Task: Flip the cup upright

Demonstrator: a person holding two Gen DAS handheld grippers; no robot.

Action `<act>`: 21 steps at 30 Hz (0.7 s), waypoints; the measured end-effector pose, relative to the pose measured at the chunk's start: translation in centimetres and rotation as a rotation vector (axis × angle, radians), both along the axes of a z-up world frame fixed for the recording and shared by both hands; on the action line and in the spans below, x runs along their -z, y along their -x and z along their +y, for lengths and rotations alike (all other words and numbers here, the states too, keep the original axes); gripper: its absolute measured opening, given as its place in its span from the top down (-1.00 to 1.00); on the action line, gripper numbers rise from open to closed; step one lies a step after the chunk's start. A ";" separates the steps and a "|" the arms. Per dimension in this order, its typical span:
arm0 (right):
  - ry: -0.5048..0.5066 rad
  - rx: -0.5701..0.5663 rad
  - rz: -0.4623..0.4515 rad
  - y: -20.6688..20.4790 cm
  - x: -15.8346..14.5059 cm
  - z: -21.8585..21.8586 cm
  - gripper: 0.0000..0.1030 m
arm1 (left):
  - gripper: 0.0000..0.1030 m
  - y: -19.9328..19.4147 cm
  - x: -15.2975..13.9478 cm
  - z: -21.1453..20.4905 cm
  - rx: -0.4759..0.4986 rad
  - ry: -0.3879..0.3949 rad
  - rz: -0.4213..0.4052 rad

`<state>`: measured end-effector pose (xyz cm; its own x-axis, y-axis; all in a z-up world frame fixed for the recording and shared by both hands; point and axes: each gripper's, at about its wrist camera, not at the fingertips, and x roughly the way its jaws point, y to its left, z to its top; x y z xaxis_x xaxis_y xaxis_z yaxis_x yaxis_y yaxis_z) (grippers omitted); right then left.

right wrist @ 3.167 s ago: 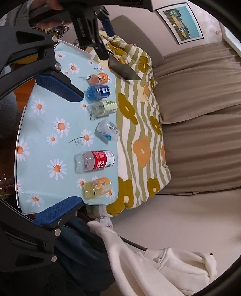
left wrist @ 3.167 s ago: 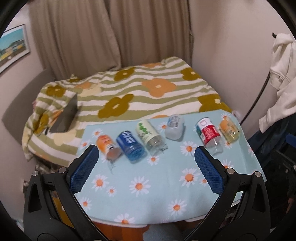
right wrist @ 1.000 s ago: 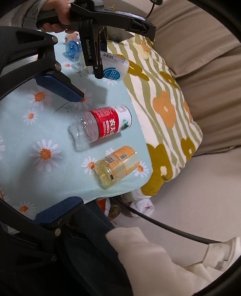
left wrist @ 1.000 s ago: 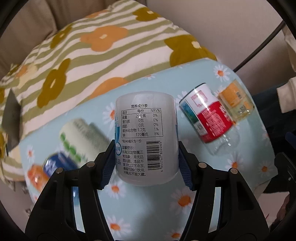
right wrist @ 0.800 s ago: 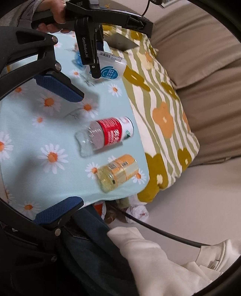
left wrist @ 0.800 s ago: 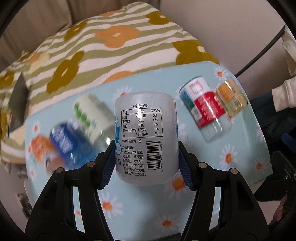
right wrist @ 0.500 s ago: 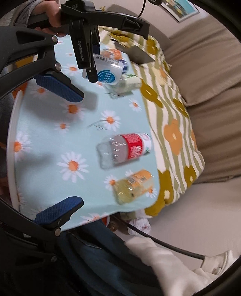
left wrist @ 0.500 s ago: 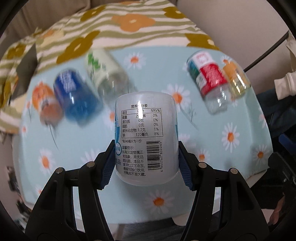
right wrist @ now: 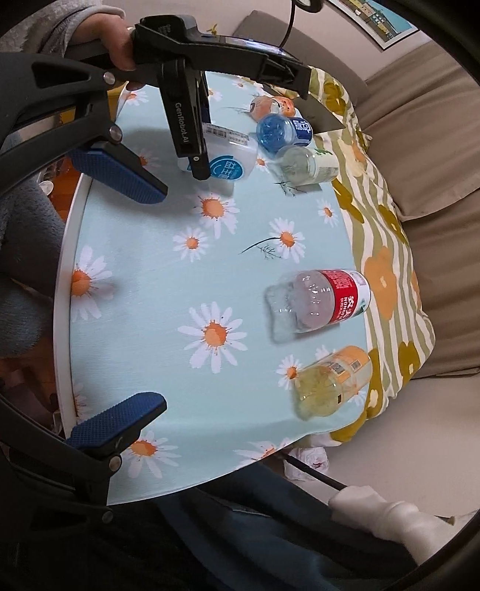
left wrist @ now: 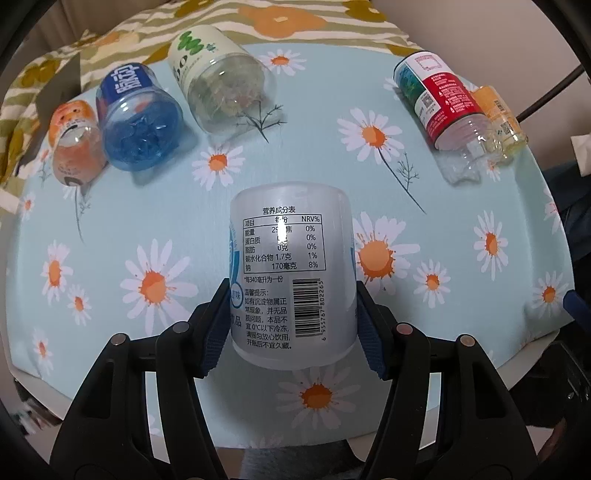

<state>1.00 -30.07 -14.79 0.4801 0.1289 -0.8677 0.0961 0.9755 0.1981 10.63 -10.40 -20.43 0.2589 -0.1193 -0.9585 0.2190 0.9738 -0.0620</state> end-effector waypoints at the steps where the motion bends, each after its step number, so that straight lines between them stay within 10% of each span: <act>1: 0.004 -0.001 -0.001 0.1 0.0 0.0 -0.98 | -0.29 0.0 0.0 0.1 0.002 -0.005 -0.002; 5: 0.007 -0.004 -0.004 0.1 -0.2 0.2 -0.98 | -0.35 0.4 0.0 -0.5 0.010 -0.034 -0.009; 9: 0.012 -0.013 -0.018 0.3 -0.7 0.2 -0.98 | -0.90 1.0 -1.1 -0.7 -0.006 -0.027 -0.042; 21: -0.051 -0.169 -0.044 -2.5 -4.9 2.1 -0.98 | -1.00 4.6 -10.7 4.4 -0.147 -0.034 -0.175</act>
<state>3.55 -27.97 -9.90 0.4851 0.2542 -0.8367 -0.0783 0.9656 0.2479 5.99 -5.96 -9.74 0.4334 -0.0367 -0.9005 0.0791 0.9969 -0.0026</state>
